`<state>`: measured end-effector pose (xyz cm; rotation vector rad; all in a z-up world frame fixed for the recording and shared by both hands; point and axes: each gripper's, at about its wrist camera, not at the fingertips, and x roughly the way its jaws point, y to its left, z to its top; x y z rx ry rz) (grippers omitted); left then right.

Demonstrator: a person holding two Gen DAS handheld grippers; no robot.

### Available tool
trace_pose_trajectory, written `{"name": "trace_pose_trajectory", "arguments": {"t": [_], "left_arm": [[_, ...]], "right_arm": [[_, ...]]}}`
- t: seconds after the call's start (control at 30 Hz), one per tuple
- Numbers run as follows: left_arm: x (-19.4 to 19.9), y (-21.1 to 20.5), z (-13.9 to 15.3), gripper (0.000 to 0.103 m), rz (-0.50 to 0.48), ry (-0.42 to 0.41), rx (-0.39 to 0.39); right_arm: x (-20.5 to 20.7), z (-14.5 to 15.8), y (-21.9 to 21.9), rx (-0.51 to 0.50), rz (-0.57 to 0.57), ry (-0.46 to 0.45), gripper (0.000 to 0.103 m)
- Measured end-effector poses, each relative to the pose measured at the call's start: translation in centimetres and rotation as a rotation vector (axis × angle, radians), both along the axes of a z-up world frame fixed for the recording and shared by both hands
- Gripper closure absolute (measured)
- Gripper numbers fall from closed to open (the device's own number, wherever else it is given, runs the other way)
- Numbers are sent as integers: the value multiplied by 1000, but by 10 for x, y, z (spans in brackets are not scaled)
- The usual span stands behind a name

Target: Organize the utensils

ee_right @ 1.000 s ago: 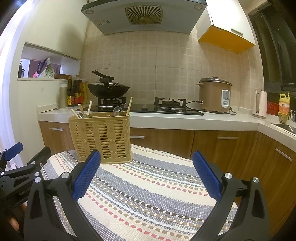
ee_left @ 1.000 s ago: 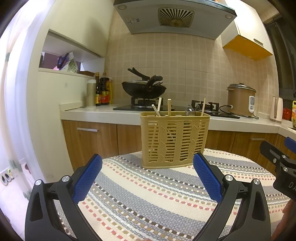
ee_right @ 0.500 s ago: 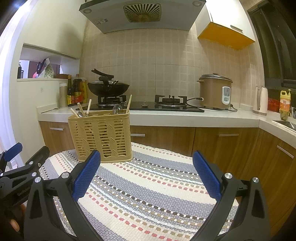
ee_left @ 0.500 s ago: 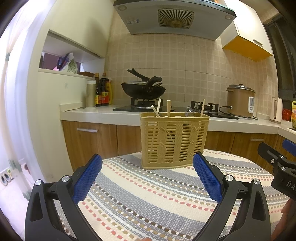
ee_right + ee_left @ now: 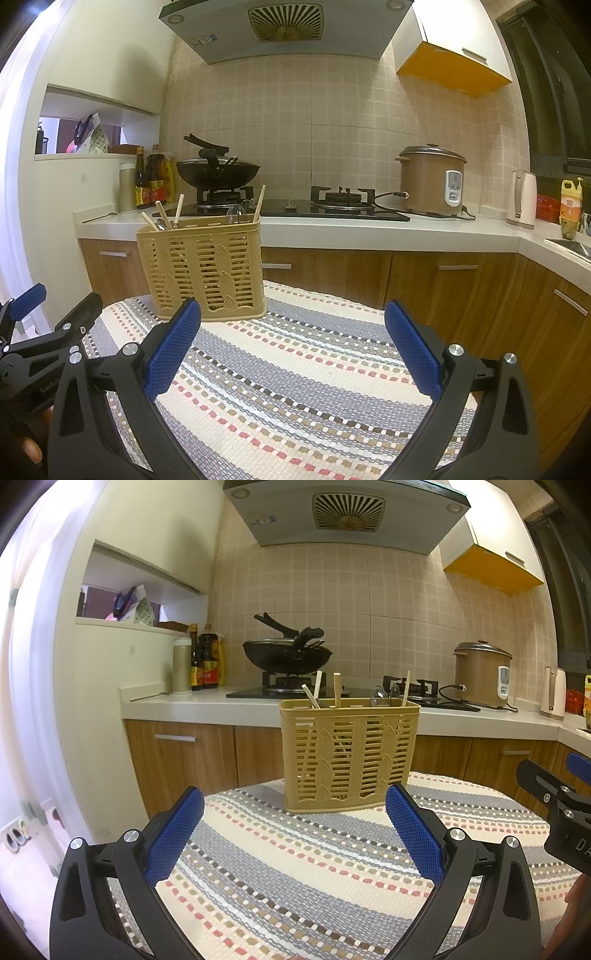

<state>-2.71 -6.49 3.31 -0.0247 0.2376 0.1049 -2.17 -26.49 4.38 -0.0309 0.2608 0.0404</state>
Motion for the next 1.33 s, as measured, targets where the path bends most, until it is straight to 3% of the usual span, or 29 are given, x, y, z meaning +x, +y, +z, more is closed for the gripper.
{"name": "trace_pose_trajectory", "arguments": {"t": [0.77, 1.07, 1.33], "left_arm": [[0, -4, 0, 8, 8, -4, 21], [-7, -13, 1, 7, 30, -36, 81], [-2, 0, 2, 7, -25, 4, -13]], "right_arm": [[0, -1, 2, -2, 2, 2, 8], [0, -1, 1, 0, 3, 2, 8], [0, -3, 3, 5, 3, 2, 8]]}}
